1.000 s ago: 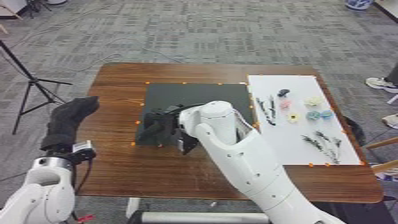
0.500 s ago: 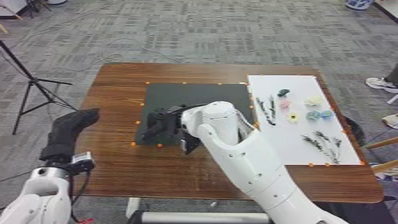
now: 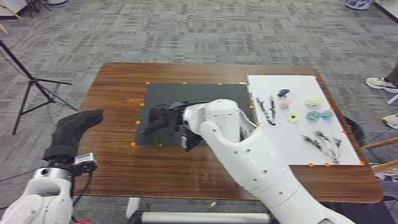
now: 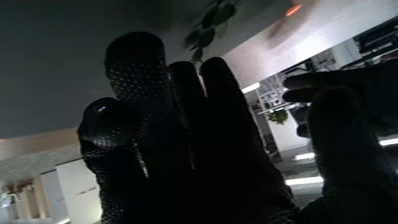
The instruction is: Arrange flowers
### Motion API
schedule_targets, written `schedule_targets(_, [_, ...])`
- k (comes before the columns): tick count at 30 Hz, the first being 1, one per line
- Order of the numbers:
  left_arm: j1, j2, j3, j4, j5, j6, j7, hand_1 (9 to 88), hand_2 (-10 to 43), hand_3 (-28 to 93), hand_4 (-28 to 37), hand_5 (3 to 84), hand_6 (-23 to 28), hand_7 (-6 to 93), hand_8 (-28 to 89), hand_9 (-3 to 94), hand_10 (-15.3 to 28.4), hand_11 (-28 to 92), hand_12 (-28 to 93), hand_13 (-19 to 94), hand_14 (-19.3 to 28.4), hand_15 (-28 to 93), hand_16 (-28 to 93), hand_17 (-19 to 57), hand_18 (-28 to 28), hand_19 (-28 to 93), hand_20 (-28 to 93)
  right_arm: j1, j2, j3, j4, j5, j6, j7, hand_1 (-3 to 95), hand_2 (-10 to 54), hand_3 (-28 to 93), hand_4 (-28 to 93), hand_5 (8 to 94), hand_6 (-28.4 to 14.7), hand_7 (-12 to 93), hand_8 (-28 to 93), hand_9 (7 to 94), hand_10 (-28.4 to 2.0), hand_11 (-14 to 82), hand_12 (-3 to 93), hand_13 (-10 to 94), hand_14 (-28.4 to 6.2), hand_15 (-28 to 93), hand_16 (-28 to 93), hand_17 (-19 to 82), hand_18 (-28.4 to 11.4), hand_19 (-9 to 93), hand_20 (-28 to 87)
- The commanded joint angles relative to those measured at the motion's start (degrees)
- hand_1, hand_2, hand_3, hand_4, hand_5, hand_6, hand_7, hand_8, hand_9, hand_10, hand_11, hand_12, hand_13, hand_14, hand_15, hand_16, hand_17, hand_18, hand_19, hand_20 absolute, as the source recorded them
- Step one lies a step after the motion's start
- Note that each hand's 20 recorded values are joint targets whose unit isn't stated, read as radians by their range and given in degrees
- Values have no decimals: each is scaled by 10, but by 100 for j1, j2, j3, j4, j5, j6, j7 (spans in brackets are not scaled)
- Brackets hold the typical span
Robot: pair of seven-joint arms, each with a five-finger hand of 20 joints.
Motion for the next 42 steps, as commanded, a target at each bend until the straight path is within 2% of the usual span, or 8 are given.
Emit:
schedule_targets(1, [64, -151, 43, -41, -14, 211, 91, 206, 15, 717, -247, 536, 25, 179, -70, 510, 135, 201, 131, 380, 167, 185, 8, 47, 112, 69, 164, 29, -61, 18, -61, 42, 133, 40, 188, 167, 533, -151, 528, -75, 90, -83, 508, -147, 59, 79, 681, -190, 611, 255, 340, -281, 864, 526])
schedule_targets(4, [219, -255, 80, -134, -263, 392, 201, 207, 18, 717, -249, 539, 24, 182, -70, 514, 136, 205, 132, 389, 167, 193, 10, 49, 113, 73, 166, -15, -145, 50, -44, -48, 100, -53, 190, 167, 531, -151, 528, -75, 90, -83, 509, -147, 59, 79, 682, -190, 611, 256, 341, -280, 865, 526])
schedule_targets(16, [608, -444, 8, -271, -228, 381, 265, 206, 15, 724, -245, 542, 24, 186, -71, 519, 137, 207, 131, 391, 168, 198, 3, 53, 114, 77, 168, -83, -217, 128, -7, 3, 138, 8, 193, 167, 527, -149, 529, -74, 91, -83, 510, -147, 59, 79, 684, -189, 610, 255, 342, -281, 867, 524])
schedule_targets(19, [542, -462, 38, -264, -258, 438, 419, 204, 11, 728, -243, 546, 23, 185, -72, 526, 134, 206, 131, 401, 167, 199, 3, 58, 112, 76, 168, -147, -285, 168, 34, -13, 141, 12, 194, 167, 528, -148, 530, -73, 91, -83, 512, -147, 60, 79, 685, -189, 610, 255, 343, -281, 868, 524])
schedule_targets(25, [368, -560, 151, -353, -416, 973, 1019, 272, 65, 745, -232, 578, 27, 192, -76, 559, 141, 216, 129, 421, 155, 183, -11, 122, 77, 53, 187, -270, -353, 199, 54, -122, 74, -95, 196, 167, 530, -148, 531, -72, 92, -84, 513, -147, 60, 79, 687, -189, 610, 255, 344, -280, 868, 523])
schedule_targets(29, [312, -662, 155, -459, -696, 1173, 1266, 371, 74, 736, -185, 602, 38, 198, 0, 582, 143, 236, 130, 455, 146, 206, -11, 161, 70, 46, 239, -320, -364, 245, 86, -121, 49, -88, 196, 166, 533, -150, 531, -72, 93, -84, 513, -147, 60, 79, 688, -189, 609, 256, 344, -280, 869, 523])
schedule_targets(34, [332, -702, 183, -464, -794, 1317, 1197, 478, 80, 687, -131, 616, 51, 206, 110, 602, 145, 250, 132, 488, 144, 237, -11, 188, 82, 59, 287, -398, -372, 293, 97, -119, 67, -92, 198, 167, 532, -150, 532, -72, 93, -84, 515, -147, 60, 79, 688, -188, 609, 256, 345, -279, 868, 523])
schedule_targets(42, [349, -746, 197, -511, -788, 1311, 1069, 444, 71, 690, -120, 612, 49, 205, 110, 593, 145, 253, 133, 474, 150, 236, -11, 177, 82, 52, 286, -481, -388, 315, 167, -290, 56, -176, 200, 167, 530, -149, 533, -72, 93, -84, 516, -148, 60, 79, 689, -188, 608, 256, 346, -278, 869, 522])
